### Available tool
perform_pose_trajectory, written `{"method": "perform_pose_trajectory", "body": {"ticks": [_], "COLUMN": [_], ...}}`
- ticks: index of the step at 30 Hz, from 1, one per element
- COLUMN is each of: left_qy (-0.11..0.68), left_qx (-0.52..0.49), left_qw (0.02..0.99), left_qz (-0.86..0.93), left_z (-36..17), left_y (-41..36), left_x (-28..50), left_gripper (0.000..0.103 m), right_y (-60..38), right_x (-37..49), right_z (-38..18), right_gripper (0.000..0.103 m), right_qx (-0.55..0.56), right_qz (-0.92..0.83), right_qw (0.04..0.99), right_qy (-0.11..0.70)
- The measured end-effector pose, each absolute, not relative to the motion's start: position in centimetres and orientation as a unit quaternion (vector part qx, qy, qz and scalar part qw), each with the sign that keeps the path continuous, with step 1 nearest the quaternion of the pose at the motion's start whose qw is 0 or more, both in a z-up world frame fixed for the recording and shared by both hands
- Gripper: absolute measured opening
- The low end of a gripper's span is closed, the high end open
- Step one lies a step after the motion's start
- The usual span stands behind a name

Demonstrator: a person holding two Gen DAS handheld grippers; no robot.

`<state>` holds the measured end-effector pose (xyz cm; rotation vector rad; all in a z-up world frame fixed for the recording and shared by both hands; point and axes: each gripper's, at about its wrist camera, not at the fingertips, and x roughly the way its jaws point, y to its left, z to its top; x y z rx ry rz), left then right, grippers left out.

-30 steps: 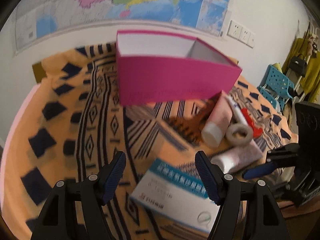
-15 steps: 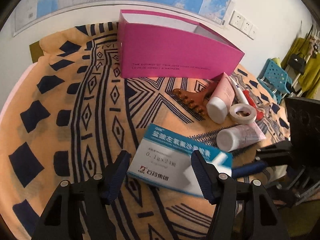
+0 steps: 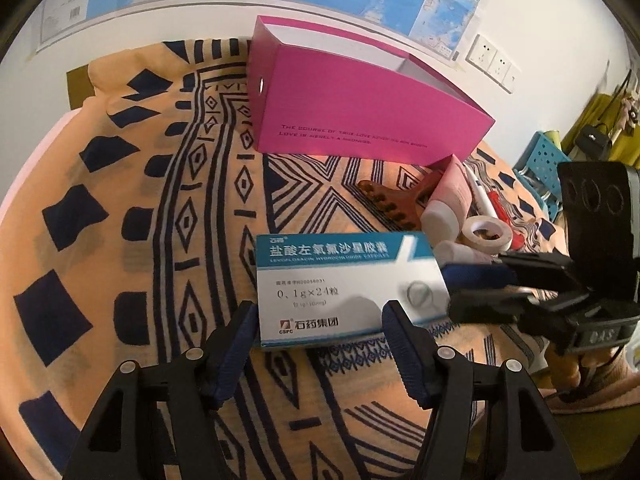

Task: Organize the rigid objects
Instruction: 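Grasp the white-and-teal medicine box with the right tool and lift, then lower the white-and-teal box into the magenta box and open the right tool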

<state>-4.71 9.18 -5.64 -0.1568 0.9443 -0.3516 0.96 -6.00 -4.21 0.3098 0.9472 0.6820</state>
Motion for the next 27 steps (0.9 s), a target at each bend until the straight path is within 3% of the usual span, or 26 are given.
{"method": "perform_pose_trajectory", "body": {"ticks": [23, 24, 26, 27], "left_qy": [0.461, 0.462, 0.468, 0.469], "left_qx": [-0.106, -0.104, -0.100, -0.097], "left_qw": [0.869, 0.868, 0.865, 0.865], "left_qz": [-0.149, -0.150, -0.154, -0.153], "left_z": [-5.8, -5.9, -6.1, -6.1], "left_y": [10.6, 10.5, 10.2, 10.1], "left_x": [-3.2, -3.2, -3.1, -3.1], "left_gripper": [0.065, 0.064, 0.052, 0.052], "right_y": [-4.7, -4.7, -4.8, -4.8], "right_x": [4.0, 4.0, 4.1, 4.2], "right_z": [-4.1, -4.2, -4.3, -4.4], "right_gripper": [0.041, 0.042, 0.042, 0.046], "right_qx": [0.086, 0.085, 0.089, 0.094], "right_qz": [0.257, 0.257, 0.255, 0.259], "right_qw": [0.831, 0.831, 0.831, 0.829], "right_qy": [0.485, 0.486, 0.486, 0.487]}}
